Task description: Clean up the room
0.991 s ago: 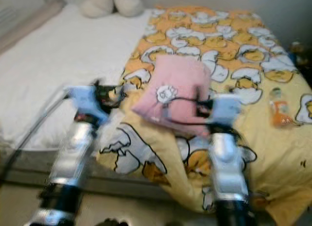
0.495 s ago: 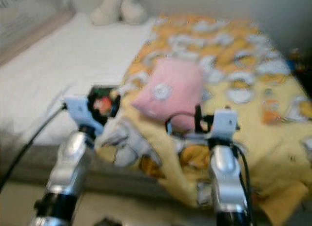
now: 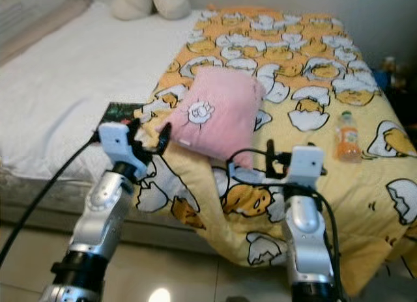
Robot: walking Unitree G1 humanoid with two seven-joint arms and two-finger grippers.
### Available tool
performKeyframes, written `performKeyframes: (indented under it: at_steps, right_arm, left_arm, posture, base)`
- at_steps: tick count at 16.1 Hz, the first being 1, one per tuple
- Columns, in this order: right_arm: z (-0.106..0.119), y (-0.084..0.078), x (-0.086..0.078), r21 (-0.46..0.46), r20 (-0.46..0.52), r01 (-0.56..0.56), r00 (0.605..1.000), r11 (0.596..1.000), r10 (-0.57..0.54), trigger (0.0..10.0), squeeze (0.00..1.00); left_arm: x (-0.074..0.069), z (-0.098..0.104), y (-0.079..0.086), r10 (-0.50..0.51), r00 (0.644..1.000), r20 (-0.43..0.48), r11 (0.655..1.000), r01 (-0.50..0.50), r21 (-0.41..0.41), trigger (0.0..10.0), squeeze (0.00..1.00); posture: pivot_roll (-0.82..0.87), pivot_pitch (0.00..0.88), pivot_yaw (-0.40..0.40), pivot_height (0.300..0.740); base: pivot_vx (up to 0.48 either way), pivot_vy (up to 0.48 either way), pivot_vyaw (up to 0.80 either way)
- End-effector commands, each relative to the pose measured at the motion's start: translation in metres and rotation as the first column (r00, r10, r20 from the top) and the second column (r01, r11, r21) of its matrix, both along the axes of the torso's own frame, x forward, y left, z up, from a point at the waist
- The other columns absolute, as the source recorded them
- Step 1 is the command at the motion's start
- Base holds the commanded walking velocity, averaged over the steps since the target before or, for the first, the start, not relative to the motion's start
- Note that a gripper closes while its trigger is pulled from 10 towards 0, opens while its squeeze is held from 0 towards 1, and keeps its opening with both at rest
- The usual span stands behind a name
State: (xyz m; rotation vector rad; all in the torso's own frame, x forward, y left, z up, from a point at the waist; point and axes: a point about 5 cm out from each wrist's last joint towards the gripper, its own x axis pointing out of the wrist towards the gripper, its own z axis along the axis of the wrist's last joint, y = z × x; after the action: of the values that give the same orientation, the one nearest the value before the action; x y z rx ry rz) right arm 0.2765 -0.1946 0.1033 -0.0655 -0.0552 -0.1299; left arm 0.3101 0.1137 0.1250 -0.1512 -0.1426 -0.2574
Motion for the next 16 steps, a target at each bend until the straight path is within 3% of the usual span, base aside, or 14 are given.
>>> performKeyframes:
  at_steps: [1, 3, 11, 14, 15, 16]
  right_arm:
    - [0.001, 0.001, 0.001, 0.002, -0.003, -0.008, 1.000, 1.000, 0.008, 10.0, 0.00]
    - [0.006, 0.001, 0.006, -0.010, 0.014, -0.006, 1.000, 1.000, 0.006, 10.0, 0.00]
    - [0.008, -0.003, 0.010, -0.009, 0.026, 0.013, 1.000, 1.000, -0.013, 10.0, 0.00]
    - [0.026, -0.014, 0.014, -0.027, 0.097, 0.084, 0.992, 0.996, -0.081, 10.0, 0.00]
    - [0.038, -0.022, 0.020, -0.028, 0.124, 0.112, 0.986, 0.993, -0.108, 10.0, 0.00]
    - [0.040, -0.027, 0.024, 0.000, 0.115, 0.122, 0.986, 0.992, -0.122, 10.0, 0.00]
  left_arm:
    - [0.002, 0.009, 0.003, 0.012, 0.999, 0.034, 1.000, -0.012, 0.000, 10.0, 0.00]
    - [0.006, 0.021, 0.000, -0.007, 0.996, 0.086, 1.000, 0.006, 0.013, 10.0, 0.00]
    - [0.011, 0.023, -0.011, -0.073, 0.993, 0.090, 0.997, 0.071, 0.025, 10.0, 0.00]
    - [0.012, 0.040, -0.028, -0.153, 0.975, 0.159, 0.988, 0.148, 0.042, 10.0, 0.00]
    - [0.018, 0.051, -0.038, -0.178, 0.966, 0.186, 0.983, 0.164, 0.086, 10.0, 0.00]
    - [0.028, 0.052, -0.044, -0.170, 0.975, 0.141, 0.982, 0.155, 0.111, 10.0, 0.00]
  posture:
    - [-0.17, 0.000, 0.043, 0.740]
    - [-0.17, 0.000, 0.042, 0.740]
    - [-0.18, 0.000, 0.048, 0.740]
    - [-0.19, 0.000, 0.051, 0.740]
    - [-0.19, 0.000, 0.052, 0.740]
    - [-0.19, 0.000, 0.054, 0.740]
  base:
    - [0.480, 0.000, 0.00]
    - [0.480, 0.000, 0.00]
    - [0.480, 0.000, 0.00]
    - [0.480, 0.000, 0.00]
    - [0.480, 0.000, 0.00]
    - [0.000, 0.000, 0.00]
